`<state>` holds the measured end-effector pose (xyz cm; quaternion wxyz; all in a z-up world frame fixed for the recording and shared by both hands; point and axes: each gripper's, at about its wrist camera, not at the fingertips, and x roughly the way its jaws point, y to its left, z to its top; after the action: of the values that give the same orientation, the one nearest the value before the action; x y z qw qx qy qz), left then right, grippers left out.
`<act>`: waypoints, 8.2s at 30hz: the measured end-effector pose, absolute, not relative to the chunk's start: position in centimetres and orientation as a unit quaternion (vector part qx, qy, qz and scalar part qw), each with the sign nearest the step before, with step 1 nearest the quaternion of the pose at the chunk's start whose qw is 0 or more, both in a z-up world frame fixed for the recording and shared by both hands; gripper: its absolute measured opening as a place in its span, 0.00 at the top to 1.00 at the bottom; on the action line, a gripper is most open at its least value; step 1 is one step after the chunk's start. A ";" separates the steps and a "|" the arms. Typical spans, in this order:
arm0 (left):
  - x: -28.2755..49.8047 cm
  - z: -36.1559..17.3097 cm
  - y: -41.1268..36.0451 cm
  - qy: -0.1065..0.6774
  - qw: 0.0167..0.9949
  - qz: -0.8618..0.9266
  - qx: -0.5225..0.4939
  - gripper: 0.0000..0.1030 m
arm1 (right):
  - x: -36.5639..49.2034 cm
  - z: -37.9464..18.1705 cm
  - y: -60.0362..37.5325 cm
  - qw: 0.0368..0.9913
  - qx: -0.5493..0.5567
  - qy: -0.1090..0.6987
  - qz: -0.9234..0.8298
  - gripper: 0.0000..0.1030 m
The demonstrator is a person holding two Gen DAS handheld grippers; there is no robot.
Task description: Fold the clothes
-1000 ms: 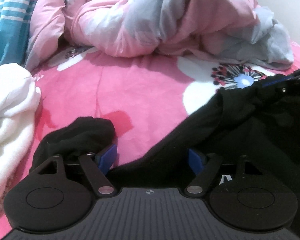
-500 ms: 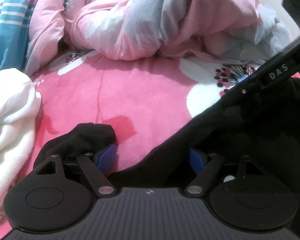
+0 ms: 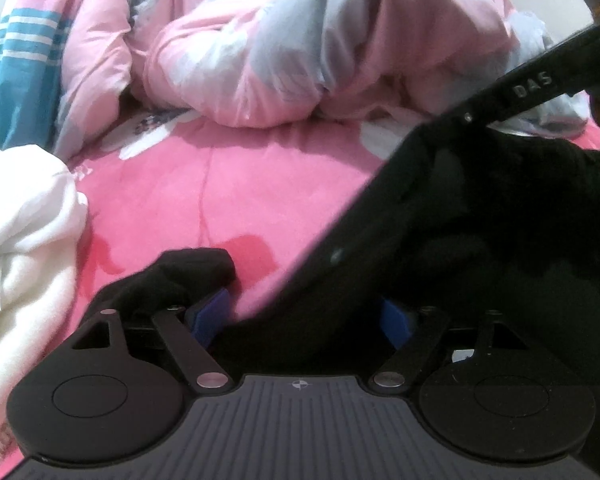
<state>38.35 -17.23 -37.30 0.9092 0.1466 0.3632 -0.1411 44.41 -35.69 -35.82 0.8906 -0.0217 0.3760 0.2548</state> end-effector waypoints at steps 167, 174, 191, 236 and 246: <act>34.4 -38.8 -35.9 0.348 0.844 -0.372 0.169 0.14 | 34.3 -34.6 -56.7 0.879 0.113 0.459 0.064 0.92; 34.4 -37.8 -35.1 0.374 0.841 -0.367 0.136 0.14 | 35.2 -36.1 -56.2 0.864 0.085 0.494 -0.046 0.97; 31.0 -32.0 -14.0 0.407 0.890 -0.202 0.028 0.14 | 33.8 -28.4 -37.1 0.880 0.146 0.430 0.139 0.97; 29.0 -33.5 6.6 0.444 0.875 -0.173 -0.092 0.14 | 30.7 -28.5 -23.2 0.912 0.218 0.347 -0.022 0.91; 35.4 -34.0 11.2 0.384 0.913 -0.057 -0.126 0.28 | 42.4 -34.9 -5.1 0.832 -0.010 0.493 0.256 0.78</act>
<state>35.38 11.20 -34.01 0.9128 -0.1259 0.3842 -0.0573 42.41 -5.11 -34.91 0.8316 -0.0099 0.4929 0.2557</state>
